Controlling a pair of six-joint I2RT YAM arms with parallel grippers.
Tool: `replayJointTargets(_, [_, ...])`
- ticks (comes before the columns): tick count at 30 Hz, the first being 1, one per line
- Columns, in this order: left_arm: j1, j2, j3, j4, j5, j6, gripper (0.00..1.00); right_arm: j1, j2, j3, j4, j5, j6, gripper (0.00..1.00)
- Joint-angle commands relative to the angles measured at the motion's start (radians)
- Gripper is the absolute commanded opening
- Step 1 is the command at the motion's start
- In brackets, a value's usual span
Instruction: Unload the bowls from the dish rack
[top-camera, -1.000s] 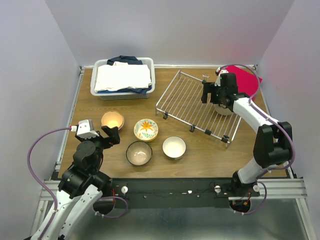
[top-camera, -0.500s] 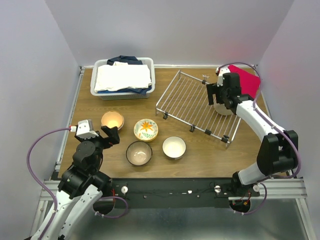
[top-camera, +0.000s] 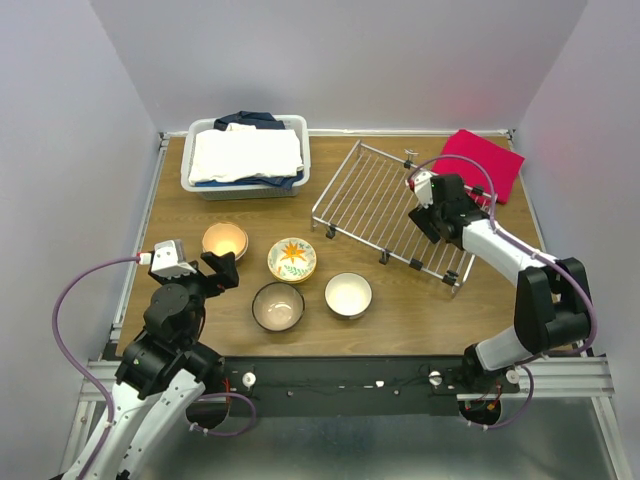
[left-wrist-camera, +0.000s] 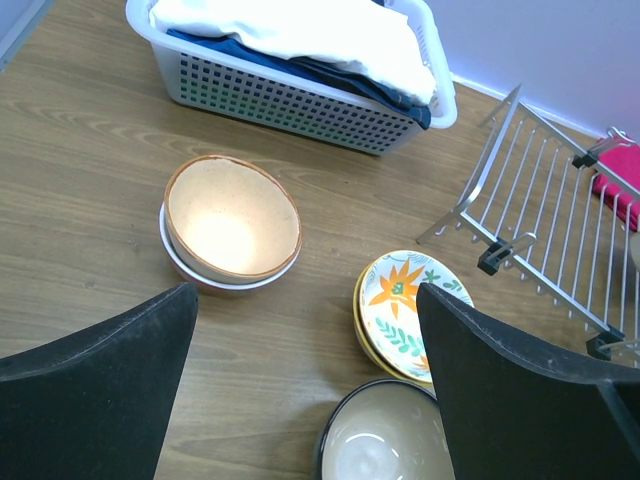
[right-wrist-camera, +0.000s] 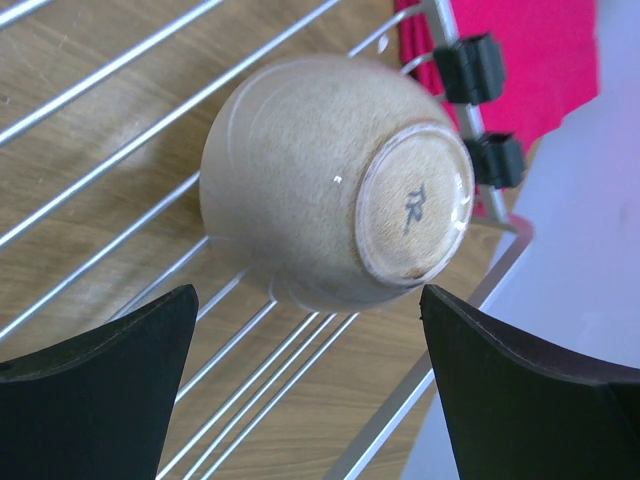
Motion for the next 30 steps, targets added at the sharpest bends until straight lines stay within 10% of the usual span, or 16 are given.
replayJointTargets(1, [0.000, -0.006, -0.006, 0.027, -0.012, 0.010, 0.99, 0.036, 0.004, -0.037, 0.131, 0.092, -0.120, 1.00])
replayJointTargets(30, [0.008, 0.003, -0.008, 0.030, -0.004, 0.013, 0.99, 0.114, 0.299, -0.042, 0.363, 0.328, -0.220, 1.00])
